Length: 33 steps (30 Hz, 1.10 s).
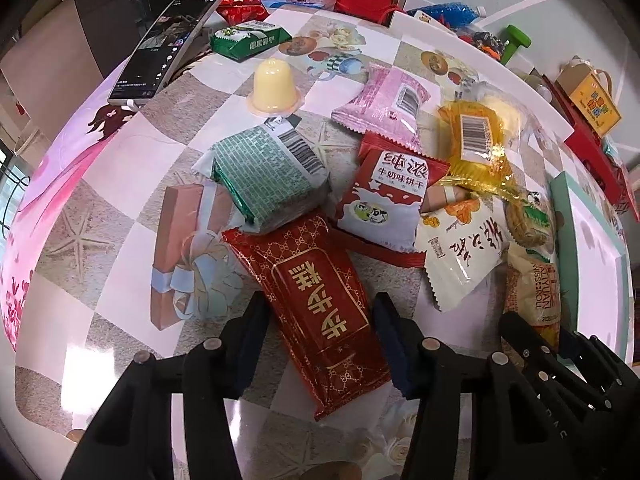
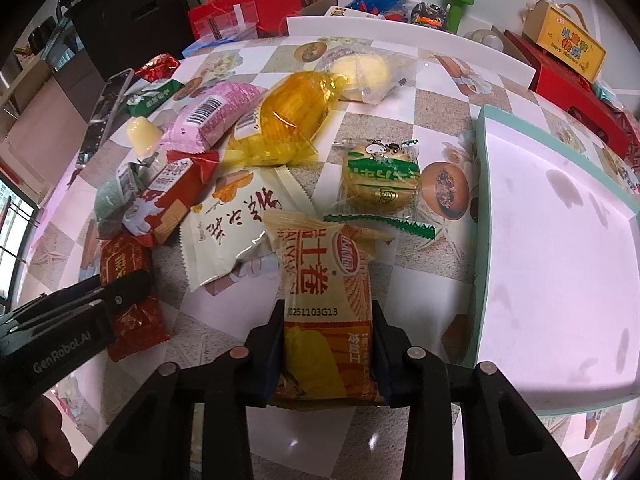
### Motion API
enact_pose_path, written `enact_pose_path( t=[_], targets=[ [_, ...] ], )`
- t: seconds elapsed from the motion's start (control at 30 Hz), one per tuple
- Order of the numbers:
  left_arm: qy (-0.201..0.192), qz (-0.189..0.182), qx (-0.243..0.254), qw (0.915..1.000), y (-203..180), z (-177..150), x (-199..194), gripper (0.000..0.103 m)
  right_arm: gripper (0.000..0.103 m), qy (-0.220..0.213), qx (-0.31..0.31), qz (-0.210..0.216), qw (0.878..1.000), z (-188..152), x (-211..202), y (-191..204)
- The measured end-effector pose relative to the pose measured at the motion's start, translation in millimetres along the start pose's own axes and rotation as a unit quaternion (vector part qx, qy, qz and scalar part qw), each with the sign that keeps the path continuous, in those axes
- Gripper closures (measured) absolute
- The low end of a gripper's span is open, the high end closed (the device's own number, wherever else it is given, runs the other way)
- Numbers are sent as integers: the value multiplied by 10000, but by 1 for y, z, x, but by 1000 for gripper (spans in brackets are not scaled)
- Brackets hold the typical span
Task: Organize snacks
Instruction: 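Grasp the red cake packet with the left tool while the right tool grasps the yellow bread bag, then lift and carry both held packets over the white teal-rimmed tray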
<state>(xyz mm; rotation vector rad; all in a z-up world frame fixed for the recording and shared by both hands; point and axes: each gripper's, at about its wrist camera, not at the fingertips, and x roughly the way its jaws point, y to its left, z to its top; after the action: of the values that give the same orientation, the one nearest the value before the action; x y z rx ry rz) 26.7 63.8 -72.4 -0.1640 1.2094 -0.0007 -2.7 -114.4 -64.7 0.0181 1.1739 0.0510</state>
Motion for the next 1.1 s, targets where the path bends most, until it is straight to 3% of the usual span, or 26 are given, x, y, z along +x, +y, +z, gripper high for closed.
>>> enact_pose_path(
  t=[0.23, 0.4, 0.47, 0.5, 0.53, 0.73, 0.83, 0.93, 1.1],
  targets=[
    [-70, -4, -74, 9999, 4, -1, -6, 71, 64, -77, -26, 12, 10000, -2, -6, 1],
    [-30, -25, -120, 9999, 3, -1, -1, 69, 64, -20, -11, 4, 10000, -2, -4, -1],
    [-36, -19, -66, 10000, -1, -1, 1, 55, 64, 0, -1, 7, 10000, 0, -3, -1],
    [26, -68, -69, 9999, -3, 0, 5, 40, 64, 14, 9, 9, 10000, 0, -3, -1],
    [53, -89, -36, 9999, -6, 0, 7, 37, 64, 27, 19, 10, 10000, 0, -3, -1],
    [56, 514, 601, 9969, -31, -4, 13, 37, 64, 3, 59, -22, 10000, 0, -4, -2],
    [70, 487, 603, 9970, -29, -6, 11, 39, 64, 7, 72, -47, 10000, 0, -5, -2],
    [48, 468, 597, 9971, -24, -8, 7, 51, 64, 25, 89, -56, 9999, -1, -5, -3],
    [24, 420, 490, 9979, -13, -14, 2, 52, 64, 31, 81, -51, 9999, -1, -6, -3]
  ],
)
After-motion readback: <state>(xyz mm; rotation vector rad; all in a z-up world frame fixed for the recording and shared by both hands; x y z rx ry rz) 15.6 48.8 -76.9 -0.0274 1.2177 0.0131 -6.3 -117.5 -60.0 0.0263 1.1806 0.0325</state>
